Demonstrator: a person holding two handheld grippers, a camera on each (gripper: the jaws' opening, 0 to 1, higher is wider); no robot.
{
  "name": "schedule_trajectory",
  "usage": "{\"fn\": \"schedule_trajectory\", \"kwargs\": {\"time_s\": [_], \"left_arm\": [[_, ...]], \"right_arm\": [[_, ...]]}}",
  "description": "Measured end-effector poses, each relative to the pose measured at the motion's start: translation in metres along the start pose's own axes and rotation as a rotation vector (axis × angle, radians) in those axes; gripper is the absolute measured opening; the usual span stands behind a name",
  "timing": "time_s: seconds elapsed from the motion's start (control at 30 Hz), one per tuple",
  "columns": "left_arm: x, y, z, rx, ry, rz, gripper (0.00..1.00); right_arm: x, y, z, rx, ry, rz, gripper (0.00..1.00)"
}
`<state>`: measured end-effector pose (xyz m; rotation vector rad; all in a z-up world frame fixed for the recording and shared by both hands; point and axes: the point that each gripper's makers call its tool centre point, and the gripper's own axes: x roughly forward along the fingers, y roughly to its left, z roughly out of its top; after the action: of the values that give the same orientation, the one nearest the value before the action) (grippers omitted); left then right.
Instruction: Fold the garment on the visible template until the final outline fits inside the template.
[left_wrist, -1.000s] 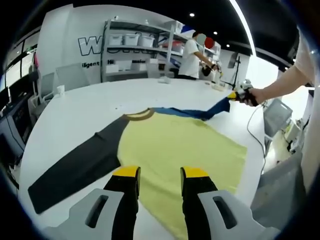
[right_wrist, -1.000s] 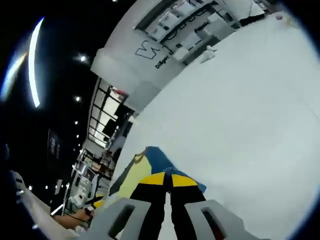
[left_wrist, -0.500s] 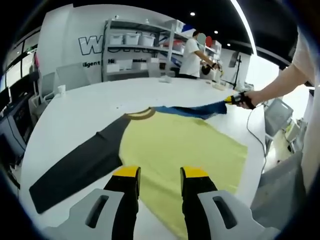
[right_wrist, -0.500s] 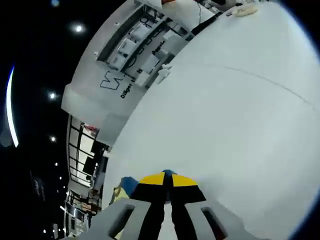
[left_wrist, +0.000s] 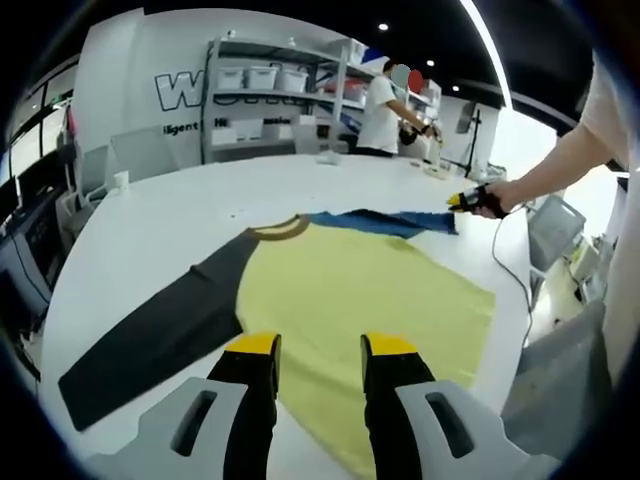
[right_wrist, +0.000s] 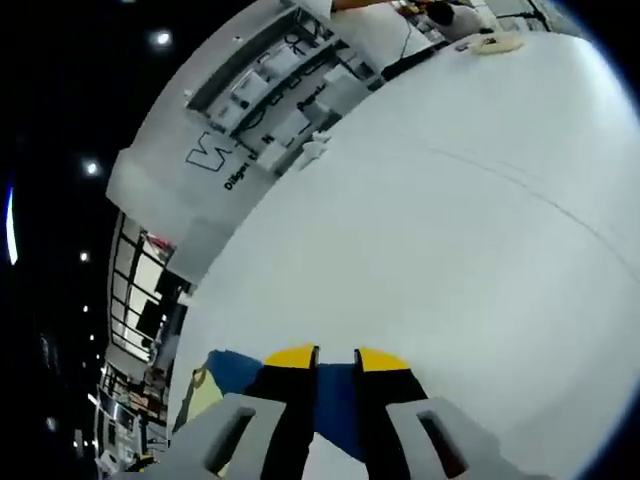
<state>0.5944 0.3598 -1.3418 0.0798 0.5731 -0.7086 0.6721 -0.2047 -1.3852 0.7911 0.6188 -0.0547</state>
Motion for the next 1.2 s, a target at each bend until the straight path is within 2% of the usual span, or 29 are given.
{"fn": "schedule_trajectory", "kwargs": {"time_s": [0.17,0.3,0.4,0.5,0.53,0.67,0.73,0.77,0.8,0.9,0.97,1.0,1.03,1.1,1.2], "left_arm": [[0.001,0.000,0.000,0.002,-0.001,-0.001,0.32],[0.002,0.000,0.001,0.000,-0.003,-0.002,0.32],[0.002,-0.001,0.000,0.000,-0.001,-0.003,0.32],[0.002,-0.001,-0.001,0.000,0.000,-0.005,0.32],[0.002,-0.001,-0.001,0.000,0.000,-0.005,0.32],[0.002,-0.001,-0.002,0.002,0.003,-0.006,0.32],[0.002,-0.001,-0.002,0.000,0.003,-0.005,0.32],[0.002,-0.001,-0.002,0.000,0.002,-0.005,0.32],[0.002,-0.002,-0.002,0.000,0.002,-0.005,0.32],[0.003,-0.003,-0.003,-0.001,0.003,-0.008,0.32],[0.003,-0.004,-0.002,-0.002,0.003,-0.008,0.32],[0.003,-0.005,-0.002,-0.002,0.003,-0.009,0.32],[0.003,-0.005,-0.002,-0.002,0.003,-0.009,0.32],[0.002,-0.005,-0.003,-0.001,0.005,-0.009,0.32],[0.001,-0.004,-0.003,-0.004,0.006,-0.006,0.32]], "right_arm": [[-0.005,-0.009,0.001,-0.176,0.013,-0.058,0.09],[-0.006,0.001,-0.015,-0.313,0.066,0.019,0.12],[-0.008,0.000,-0.027,-0.433,0.109,0.032,0.12],[-0.010,0.003,-0.038,-0.447,0.123,0.047,0.10],[-0.011,0.006,-0.040,-0.485,0.122,0.069,0.09],[-0.014,0.002,-0.056,-0.585,0.189,0.076,0.11],[-0.016,0.010,-0.062,-0.637,0.186,0.114,0.12],[-0.017,0.009,-0.065,-0.667,0.203,0.111,0.12],[-0.017,0.007,-0.072,-0.753,0.241,0.120,0.12],[-0.018,0.004,-0.085,-0.848,0.303,0.130,0.13],[-0.017,0.003,-0.090,-0.870,0.313,0.138,0.13],[-0.018,-0.002,-0.093,-0.945,0.342,0.128,0.13],[-0.019,-0.004,-0.096,-0.976,0.362,0.128,0.13],[-0.019,-0.007,-0.100,-1.018,0.379,0.124,0.12],[-0.017,-0.010,-0.095,-1.048,0.364,0.104,0.12]]}}
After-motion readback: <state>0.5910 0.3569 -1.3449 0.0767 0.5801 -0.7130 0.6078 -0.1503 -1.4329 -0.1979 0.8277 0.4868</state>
